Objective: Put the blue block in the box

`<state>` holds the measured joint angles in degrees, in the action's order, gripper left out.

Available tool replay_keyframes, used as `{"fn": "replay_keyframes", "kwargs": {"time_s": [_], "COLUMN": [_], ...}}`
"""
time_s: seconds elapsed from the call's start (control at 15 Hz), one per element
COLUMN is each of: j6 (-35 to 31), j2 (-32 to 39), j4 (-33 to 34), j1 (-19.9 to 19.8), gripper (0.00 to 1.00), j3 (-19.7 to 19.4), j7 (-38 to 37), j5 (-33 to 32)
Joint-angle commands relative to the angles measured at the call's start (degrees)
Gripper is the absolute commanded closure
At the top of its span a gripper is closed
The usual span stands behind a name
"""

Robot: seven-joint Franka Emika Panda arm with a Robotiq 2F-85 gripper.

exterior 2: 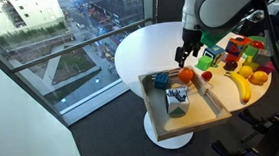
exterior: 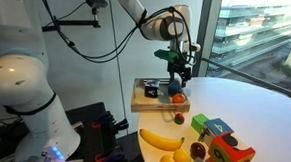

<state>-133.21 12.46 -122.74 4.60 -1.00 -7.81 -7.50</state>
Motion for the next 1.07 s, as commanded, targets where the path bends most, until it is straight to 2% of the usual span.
{"fn": "replay_keyframes", "kwargs": {"time_s": [0.0,0.6,1.0], "j6": [5.9,18.1,24.9], "j2": [-2.3,-6.7,-11.7], "j4": [0.1,-0.2,-0.7], "j1": [-1.5,-4.7,-5.1], "gripper": [0.0,0.0,0.0], "j3": [-0.1,0.0,-0.2], "j7": [0.6,9.7,10.1], "j5": [0.3,5.1,4.5]}}
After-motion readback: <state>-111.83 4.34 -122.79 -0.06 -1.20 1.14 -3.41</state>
